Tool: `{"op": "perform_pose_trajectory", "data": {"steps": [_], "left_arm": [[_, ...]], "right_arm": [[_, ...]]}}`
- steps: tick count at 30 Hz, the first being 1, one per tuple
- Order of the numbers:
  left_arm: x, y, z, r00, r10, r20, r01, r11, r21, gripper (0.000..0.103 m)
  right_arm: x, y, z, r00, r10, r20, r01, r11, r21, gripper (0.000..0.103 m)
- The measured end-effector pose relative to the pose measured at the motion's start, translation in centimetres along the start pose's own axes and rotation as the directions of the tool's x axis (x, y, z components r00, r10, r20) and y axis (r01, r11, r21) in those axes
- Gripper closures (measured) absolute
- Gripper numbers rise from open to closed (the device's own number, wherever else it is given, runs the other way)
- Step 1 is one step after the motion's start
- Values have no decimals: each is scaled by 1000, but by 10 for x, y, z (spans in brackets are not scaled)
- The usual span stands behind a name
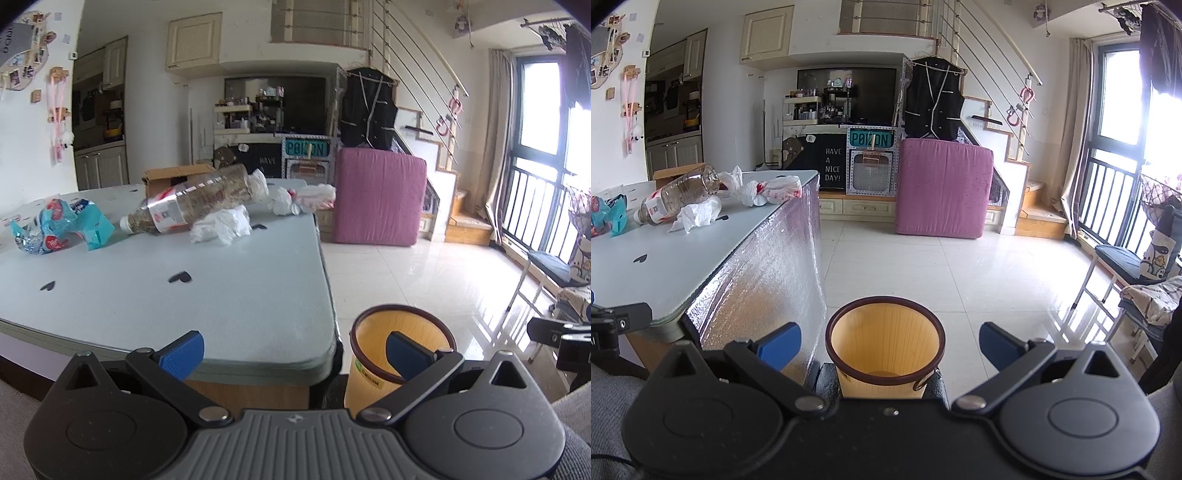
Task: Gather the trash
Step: 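Grasp the blue-and-white wrapper with the left tool while the right tool grasps the clear bottle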
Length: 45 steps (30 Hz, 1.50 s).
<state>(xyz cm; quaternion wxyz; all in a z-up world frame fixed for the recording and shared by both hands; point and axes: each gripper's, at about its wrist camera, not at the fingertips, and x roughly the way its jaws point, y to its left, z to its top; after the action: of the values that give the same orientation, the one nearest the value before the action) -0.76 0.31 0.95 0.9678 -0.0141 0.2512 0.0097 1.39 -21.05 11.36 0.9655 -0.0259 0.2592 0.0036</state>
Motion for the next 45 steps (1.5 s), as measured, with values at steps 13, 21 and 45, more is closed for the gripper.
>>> {"op": "perform_pose_trajectory", "data": {"steps": [13,21,45], "left_arm": [[3,64,20,992,111,52,-104,987,-123,0],[19,141,47,967,240,88,-222,959,-173,0],[140,339,141,928,372,-6,-337,835,-434,0]], "right_arm": [[18,22,33,993,112,45,-110,993,-42,0],[51,73,69,972,226,70,-221,973,-75,0],[250,241,215,738,672,-55,-664,710,-233,0]]}}
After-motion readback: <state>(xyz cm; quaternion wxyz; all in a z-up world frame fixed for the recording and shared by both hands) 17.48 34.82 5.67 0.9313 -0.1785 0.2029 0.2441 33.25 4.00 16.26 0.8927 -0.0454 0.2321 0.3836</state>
